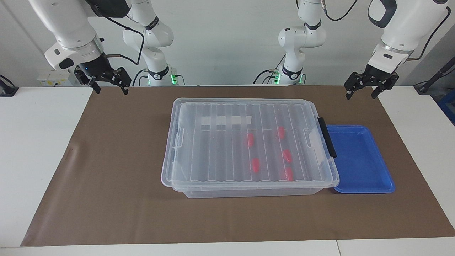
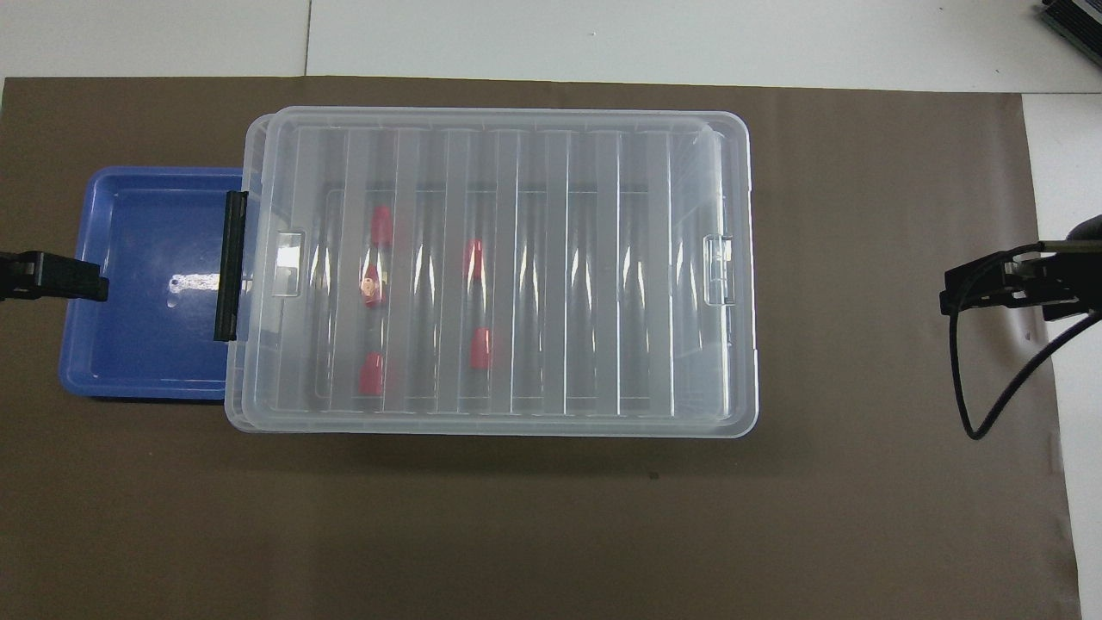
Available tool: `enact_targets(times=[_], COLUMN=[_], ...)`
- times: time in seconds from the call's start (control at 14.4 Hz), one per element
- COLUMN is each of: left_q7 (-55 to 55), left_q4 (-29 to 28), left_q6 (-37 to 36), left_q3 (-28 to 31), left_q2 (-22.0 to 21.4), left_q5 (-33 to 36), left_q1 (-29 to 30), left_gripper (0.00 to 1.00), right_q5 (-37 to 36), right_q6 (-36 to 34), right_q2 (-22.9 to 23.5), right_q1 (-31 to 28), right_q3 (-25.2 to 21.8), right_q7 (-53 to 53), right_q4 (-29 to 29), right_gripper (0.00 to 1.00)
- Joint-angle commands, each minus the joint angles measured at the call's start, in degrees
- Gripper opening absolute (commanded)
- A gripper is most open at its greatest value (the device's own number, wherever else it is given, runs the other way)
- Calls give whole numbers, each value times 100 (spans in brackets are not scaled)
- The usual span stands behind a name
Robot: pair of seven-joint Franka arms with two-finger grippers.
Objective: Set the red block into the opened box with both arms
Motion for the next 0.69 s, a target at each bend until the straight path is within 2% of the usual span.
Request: enact_targets(times=[0.0,0.62], left_q7=[19,19], left_q4=[-6,-6], left_q6=[-11,-2], left_q3=[66,66], left_q2=[-12,-12], left_q5=[-90,-90], left_q1=[-69,-69], left_gripper=[100,100], right_q5=[84,-215], right_q6=[39,4], right_q2=[-179,-179], right_q1=[47,21], right_q3=[-122,-113], right_q7=[-30,-373], right_q4=[-231,-205], right_gripper=[100,100])
